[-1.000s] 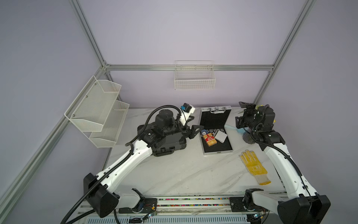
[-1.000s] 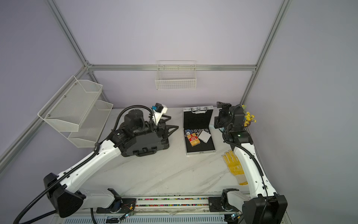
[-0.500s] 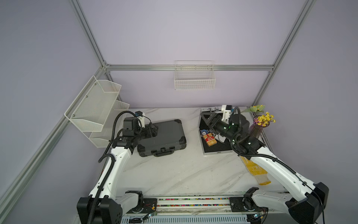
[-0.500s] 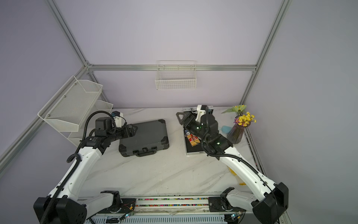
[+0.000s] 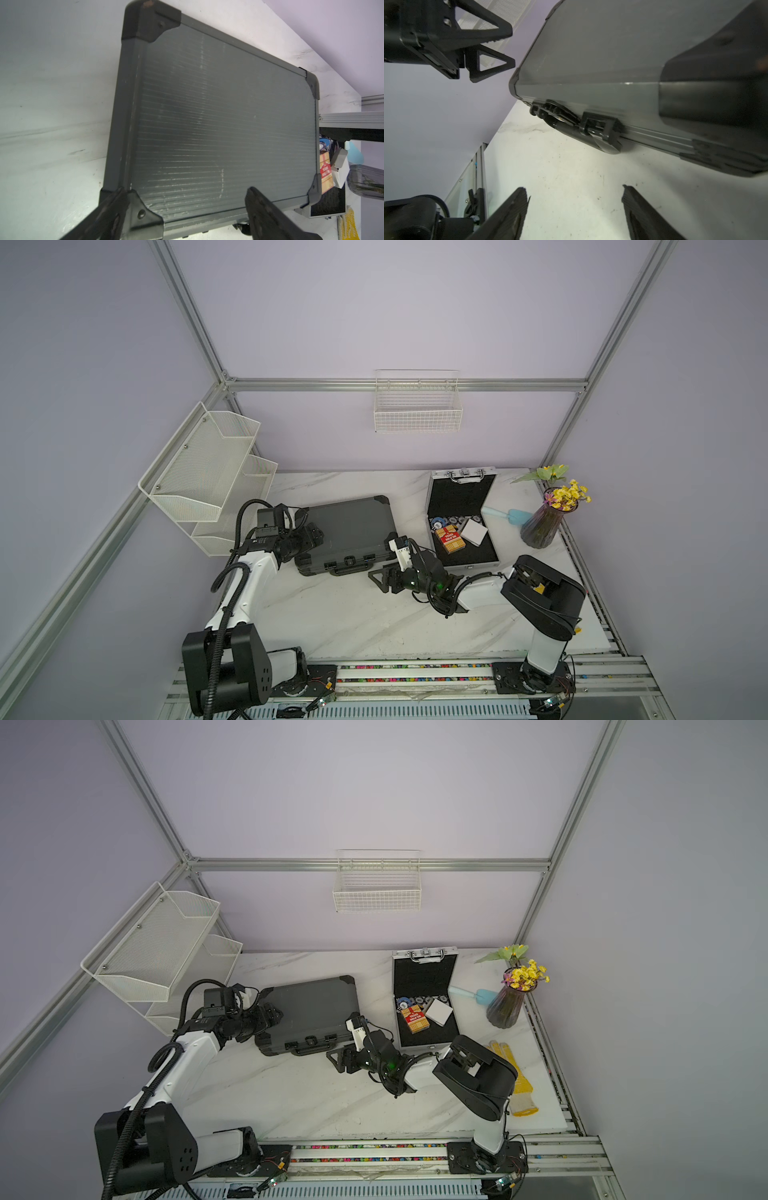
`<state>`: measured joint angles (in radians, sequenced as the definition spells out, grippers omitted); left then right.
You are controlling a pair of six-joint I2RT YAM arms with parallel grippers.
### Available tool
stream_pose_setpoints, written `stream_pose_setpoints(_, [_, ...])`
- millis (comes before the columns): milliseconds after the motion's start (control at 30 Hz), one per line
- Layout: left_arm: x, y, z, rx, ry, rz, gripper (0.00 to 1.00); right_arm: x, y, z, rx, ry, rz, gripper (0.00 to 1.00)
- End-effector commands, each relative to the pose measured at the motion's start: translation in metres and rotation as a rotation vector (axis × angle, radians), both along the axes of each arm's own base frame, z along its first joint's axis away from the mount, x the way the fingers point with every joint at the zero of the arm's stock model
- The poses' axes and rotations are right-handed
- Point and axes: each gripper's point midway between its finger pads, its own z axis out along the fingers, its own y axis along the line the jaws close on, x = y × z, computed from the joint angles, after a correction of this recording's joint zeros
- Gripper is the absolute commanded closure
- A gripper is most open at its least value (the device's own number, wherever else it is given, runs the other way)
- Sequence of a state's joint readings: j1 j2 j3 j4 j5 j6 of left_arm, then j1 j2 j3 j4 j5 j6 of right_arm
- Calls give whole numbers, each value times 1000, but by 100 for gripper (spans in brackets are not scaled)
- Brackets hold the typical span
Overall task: Open the poker set cases
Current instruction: Pick up the poker set case from the center of the board.
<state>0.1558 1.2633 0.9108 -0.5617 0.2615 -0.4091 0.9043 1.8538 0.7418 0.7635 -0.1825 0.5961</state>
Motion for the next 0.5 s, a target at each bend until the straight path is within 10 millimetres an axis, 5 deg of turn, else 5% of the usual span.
stream_pose_setpoints(0, [0, 11, -5, 25, -5, 35, 10, 8, 8, 23, 93, -134, -2, 19])
stream_pose_setpoints(233, [3, 2, -27, -54, 54, 9, 10, 20, 20, -11, 40, -130, -5, 11])
stream_pose_setpoints(467, [2, -7, -44, -122, 101, -17, 11, 17, 40, -7, 127, -173, 83, 13])
